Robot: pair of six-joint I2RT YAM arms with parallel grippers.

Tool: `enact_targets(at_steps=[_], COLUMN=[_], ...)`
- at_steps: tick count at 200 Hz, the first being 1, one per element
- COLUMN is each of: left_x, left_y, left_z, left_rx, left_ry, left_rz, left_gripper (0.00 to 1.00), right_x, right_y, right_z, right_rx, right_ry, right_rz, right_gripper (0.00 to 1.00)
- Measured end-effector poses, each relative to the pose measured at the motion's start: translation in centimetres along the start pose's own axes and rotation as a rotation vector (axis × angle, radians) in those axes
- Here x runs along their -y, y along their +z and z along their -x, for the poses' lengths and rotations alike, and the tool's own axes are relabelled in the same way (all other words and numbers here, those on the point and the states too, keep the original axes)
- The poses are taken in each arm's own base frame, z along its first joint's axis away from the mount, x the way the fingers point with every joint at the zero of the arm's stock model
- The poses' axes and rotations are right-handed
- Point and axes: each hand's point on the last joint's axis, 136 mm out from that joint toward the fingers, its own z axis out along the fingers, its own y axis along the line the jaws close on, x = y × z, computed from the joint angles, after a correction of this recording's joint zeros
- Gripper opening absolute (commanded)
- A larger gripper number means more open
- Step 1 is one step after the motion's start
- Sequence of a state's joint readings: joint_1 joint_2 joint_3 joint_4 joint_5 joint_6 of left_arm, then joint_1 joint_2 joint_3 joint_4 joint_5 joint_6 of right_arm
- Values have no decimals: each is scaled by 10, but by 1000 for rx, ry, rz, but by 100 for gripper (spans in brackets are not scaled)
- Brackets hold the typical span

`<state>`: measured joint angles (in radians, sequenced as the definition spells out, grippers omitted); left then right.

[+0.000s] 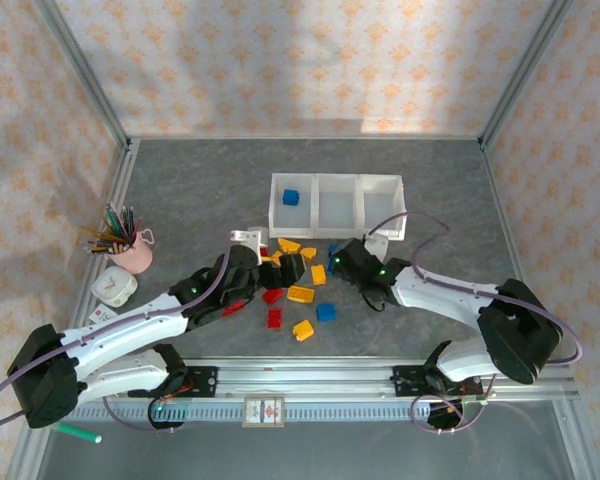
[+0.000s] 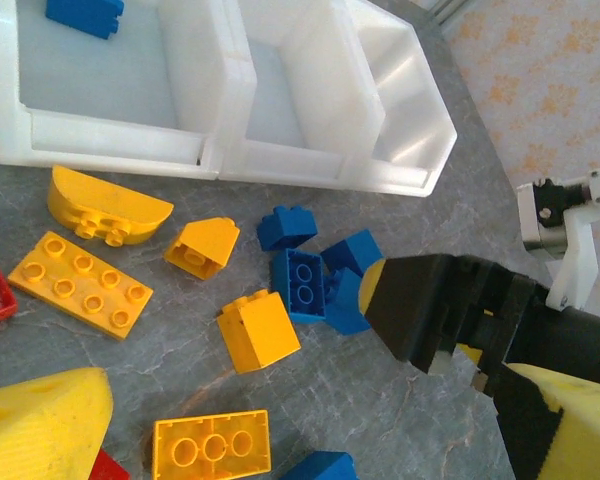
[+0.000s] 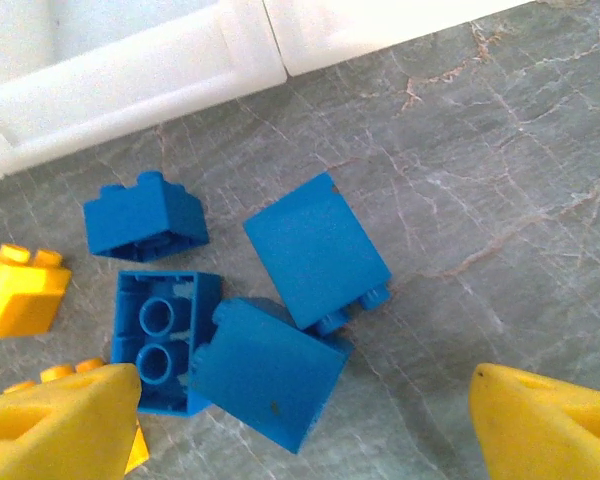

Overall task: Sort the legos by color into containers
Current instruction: Rotate the lego at the center of the table.

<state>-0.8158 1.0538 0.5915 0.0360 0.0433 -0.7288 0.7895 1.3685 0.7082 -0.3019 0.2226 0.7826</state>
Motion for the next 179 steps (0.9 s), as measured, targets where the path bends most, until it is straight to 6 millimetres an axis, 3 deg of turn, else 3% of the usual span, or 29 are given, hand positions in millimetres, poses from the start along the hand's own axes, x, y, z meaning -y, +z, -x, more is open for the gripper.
enact_targets(at_steps=[48, 108, 179], left_x=[-1, -1, 3], left_y=[7, 9, 9], left_z=[-7, -7, -3], left_rx=[-20, -21, -14], left_ry=[3, 4, 3], left_rz=[8, 10, 3], left_gripper=[99, 99, 99], right_x=[-6, -1, 15], right_y=[8, 28, 23], right_z=[6, -5, -11], right_rx=[40, 27, 29], right_ry=[63, 80, 97], right_rz=[8, -43, -53], right_gripper=[84, 78, 68])
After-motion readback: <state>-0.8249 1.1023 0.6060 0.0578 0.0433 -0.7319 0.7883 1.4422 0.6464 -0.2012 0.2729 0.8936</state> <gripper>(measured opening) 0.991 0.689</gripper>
